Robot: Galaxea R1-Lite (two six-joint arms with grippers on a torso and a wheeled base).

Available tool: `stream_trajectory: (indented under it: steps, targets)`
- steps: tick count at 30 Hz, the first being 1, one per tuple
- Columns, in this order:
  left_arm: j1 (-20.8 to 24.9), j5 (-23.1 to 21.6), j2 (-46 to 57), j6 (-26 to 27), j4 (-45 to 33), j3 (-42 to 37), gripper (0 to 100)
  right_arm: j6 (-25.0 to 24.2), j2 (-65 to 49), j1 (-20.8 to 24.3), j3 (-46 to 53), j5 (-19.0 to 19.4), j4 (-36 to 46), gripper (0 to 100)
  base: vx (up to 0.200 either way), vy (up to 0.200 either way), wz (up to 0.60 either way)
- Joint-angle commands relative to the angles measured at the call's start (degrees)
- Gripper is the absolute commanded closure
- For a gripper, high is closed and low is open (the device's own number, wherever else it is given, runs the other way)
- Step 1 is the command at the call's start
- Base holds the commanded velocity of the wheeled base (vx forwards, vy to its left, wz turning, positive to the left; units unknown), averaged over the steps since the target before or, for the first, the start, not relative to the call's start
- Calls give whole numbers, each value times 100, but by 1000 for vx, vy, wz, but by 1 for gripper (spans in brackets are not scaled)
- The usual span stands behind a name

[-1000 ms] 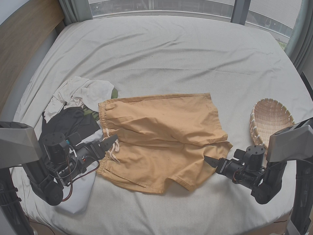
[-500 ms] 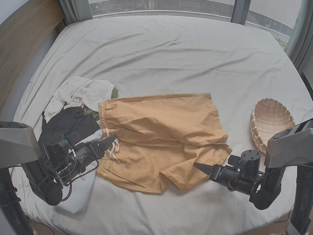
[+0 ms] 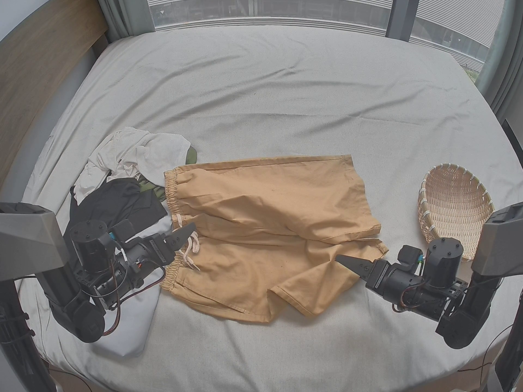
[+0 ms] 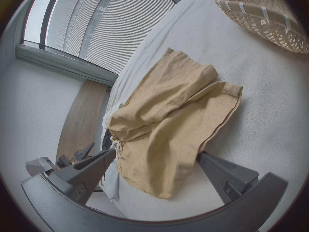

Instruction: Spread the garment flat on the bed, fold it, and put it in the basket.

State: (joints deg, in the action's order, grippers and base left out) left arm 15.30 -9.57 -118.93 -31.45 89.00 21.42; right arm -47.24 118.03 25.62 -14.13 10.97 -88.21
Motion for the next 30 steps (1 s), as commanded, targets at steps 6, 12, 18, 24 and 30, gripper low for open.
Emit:
stream_trajectory:
  steps: [6,12,18,24,30]
  targets:
    - [8,-1,2,-1,38,20,0,-93,-887,-532,288,81,-3,0,0,0,0]
    - [8,-1,-7,-1,38,20,0,294,-421,-550,727,72,6,0,0,0,0]
    - [26,-1,-7,-1,38,20,0,769,765,-444,596,72,-21,0,0,0,0]
    - [-1,-1,-7,-1,38,20,0,769,1328,-348,165,63,-12,0,0,0,0]
    - [-1,-1,-7,-10,47,11,0,681,1662,-128,-196,54,-21,0,0,0,0]
